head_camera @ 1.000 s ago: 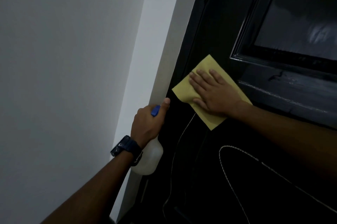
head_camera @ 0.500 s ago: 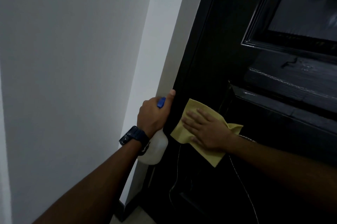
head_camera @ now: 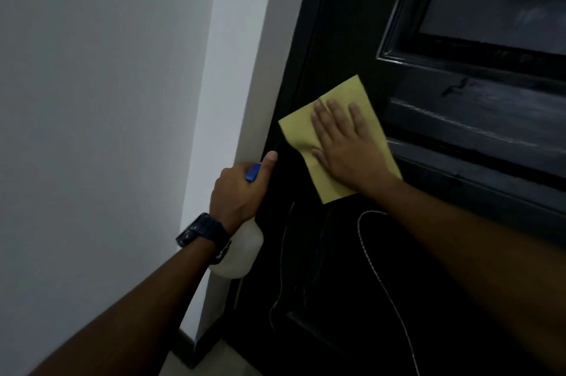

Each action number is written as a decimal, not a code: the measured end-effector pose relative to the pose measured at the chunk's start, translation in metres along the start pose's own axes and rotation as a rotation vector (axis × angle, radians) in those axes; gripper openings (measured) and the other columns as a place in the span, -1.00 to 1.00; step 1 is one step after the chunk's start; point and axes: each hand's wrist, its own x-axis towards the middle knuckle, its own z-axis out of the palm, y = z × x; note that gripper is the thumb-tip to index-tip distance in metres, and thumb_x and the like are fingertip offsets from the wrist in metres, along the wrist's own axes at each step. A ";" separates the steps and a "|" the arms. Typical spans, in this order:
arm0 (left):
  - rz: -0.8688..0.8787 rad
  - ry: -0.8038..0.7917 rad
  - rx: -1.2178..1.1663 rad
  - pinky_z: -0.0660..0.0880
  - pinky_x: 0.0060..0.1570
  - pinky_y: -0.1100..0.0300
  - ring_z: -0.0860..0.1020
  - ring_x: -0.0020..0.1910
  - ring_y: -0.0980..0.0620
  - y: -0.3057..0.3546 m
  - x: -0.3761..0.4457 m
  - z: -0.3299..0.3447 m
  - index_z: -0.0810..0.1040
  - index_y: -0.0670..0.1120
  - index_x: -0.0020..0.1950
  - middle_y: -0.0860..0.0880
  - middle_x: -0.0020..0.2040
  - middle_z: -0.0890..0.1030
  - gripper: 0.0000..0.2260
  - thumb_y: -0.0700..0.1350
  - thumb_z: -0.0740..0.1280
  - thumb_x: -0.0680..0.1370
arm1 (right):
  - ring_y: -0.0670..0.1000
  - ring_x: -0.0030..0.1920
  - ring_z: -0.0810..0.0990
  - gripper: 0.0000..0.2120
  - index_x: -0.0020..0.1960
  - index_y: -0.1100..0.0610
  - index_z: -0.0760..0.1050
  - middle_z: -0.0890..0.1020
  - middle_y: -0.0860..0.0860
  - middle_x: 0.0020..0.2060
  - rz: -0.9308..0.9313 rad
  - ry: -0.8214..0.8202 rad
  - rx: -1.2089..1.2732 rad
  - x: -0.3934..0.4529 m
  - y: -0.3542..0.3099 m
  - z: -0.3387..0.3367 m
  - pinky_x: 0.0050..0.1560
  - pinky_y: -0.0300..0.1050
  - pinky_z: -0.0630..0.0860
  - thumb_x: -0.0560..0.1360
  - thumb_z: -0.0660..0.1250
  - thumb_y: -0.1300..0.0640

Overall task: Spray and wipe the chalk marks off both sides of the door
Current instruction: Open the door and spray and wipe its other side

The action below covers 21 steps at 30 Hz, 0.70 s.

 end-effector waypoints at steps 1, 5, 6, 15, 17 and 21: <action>0.009 0.006 -0.012 0.52 -0.24 -0.20 0.57 -0.38 -0.16 0.004 0.003 0.000 0.47 -0.29 -0.32 -0.18 -0.40 0.59 -0.09 0.59 -0.03 0.45 | 0.22 0.61 -0.01 -0.34 0.62 0.24 0.05 0.05 0.19 0.62 -0.002 -0.001 0.007 -0.002 0.000 0.000 0.57 0.27 -0.03 0.68 -0.04 -0.16; 0.061 0.004 -0.033 0.53 -0.23 -0.20 0.58 -0.38 -0.11 0.019 0.009 -0.002 0.53 -0.25 -0.30 -0.13 -0.42 0.58 -0.13 0.56 -0.02 0.48 | 0.26 0.59 0.11 -0.42 0.57 0.30 0.18 0.17 0.24 0.58 0.003 0.006 0.068 -0.021 0.019 -0.007 0.56 0.28 0.03 0.70 0.09 -0.06; 0.075 -0.002 -0.028 0.54 -0.22 -0.19 0.58 -0.37 -0.09 0.023 0.009 -0.002 0.55 -0.23 -0.27 -0.12 -0.42 0.59 -0.14 0.56 -0.03 0.49 | 0.27 0.58 0.12 -0.43 0.55 0.32 0.19 0.19 0.27 0.57 0.061 0.009 0.110 -0.030 0.026 -0.013 0.56 0.30 0.03 0.70 0.08 -0.05; 0.235 -0.086 -0.155 0.51 -0.29 -0.06 0.59 -0.37 -0.01 0.112 0.000 0.009 0.58 -0.17 -0.28 -0.06 -0.41 0.60 -0.15 0.56 -0.06 0.49 | 0.02 0.63 -0.11 -0.41 0.63 0.20 -0.04 0.01 0.13 0.63 0.832 0.271 0.648 -0.211 0.154 -0.136 0.56 -0.10 -0.31 0.70 -0.10 -0.08; 0.269 -0.142 -0.258 0.48 -0.34 0.12 0.57 -0.42 0.10 0.154 -0.010 0.025 0.57 -0.11 -0.33 0.02 -0.44 0.59 -0.19 0.57 -0.05 0.47 | -0.03 0.62 -0.12 -0.43 0.63 0.19 -0.08 0.00 0.10 0.63 0.984 0.333 0.626 -0.261 0.191 -0.158 0.54 -0.18 -0.31 0.71 -0.08 -0.03; 0.299 -0.281 -0.471 0.54 -0.22 0.10 0.61 -0.39 0.06 0.241 -0.032 0.073 0.62 -0.15 -0.28 -0.05 -0.41 0.63 -0.24 0.50 0.02 0.52 | 0.04 0.63 -0.09 -0.39 0.63 0.25 -0.10 -0.01 0.12 0.63 1.203 0.372 0.429 -0.348 0.261 -0.189 0.57 -0.01 -0.27 0.70 -0.11 -0.06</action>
